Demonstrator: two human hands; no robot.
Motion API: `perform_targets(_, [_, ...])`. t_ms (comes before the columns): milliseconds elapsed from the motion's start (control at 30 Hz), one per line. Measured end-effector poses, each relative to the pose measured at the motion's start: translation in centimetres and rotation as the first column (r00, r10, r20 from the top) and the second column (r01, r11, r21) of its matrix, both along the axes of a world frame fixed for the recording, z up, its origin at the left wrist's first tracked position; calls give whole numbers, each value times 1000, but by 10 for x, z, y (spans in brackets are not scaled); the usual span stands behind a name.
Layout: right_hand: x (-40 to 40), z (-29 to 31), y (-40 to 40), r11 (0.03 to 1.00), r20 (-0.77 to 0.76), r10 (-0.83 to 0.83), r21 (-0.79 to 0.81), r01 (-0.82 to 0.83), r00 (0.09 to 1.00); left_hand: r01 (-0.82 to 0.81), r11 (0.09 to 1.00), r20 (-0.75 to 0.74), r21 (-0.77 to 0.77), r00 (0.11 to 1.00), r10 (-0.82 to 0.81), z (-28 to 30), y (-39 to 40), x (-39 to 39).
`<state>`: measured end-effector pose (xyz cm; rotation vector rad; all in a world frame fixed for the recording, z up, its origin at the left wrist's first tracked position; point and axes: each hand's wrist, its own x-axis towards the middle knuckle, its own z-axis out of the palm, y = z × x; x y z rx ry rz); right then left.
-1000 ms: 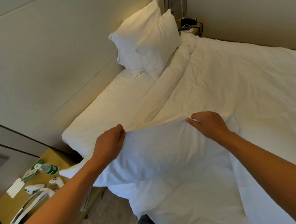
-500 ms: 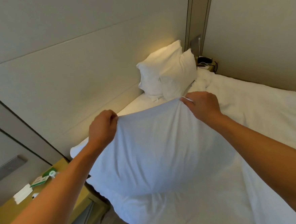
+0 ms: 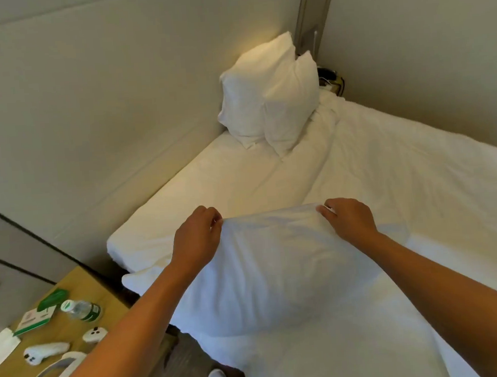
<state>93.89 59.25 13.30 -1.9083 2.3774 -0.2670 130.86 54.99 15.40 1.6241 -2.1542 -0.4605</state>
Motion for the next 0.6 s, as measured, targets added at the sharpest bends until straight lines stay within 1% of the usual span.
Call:
perform_targets(100, [11,-9,0,999,-106,-33,-9,33,994,86,996,8,-24,996,-86,-2,-25,3])
perform_targets(167, [13,-5,1,998,-182,-51,-53,42,982,130,991,15,-40,991,-130,1,-37,2])
perform_targets(233, [13,1,2,992,-212,-97,-105,76,972,153,987,17,-43,988,-153,4,-47,0])
perform_targets(333, [15,12,0,982,-155,-167,-111,151,974,160,987,12,-2,987,-160,7,-57,-4])
perform_targets(433, [13,16,0,970,-113,-230,-113,217,967,137,987,-37,88,990,-134,6,-63,-9])
perform_targets(500, [10,16,0,960,-21,-262,-103,258,965,131,978,-119,163,986,-112,4,-65,-14])
perform_targets(600, [4,7,-6,956,72,-276,-81,281,959,118,935,-258,334,966,-29,2,-66,-21])
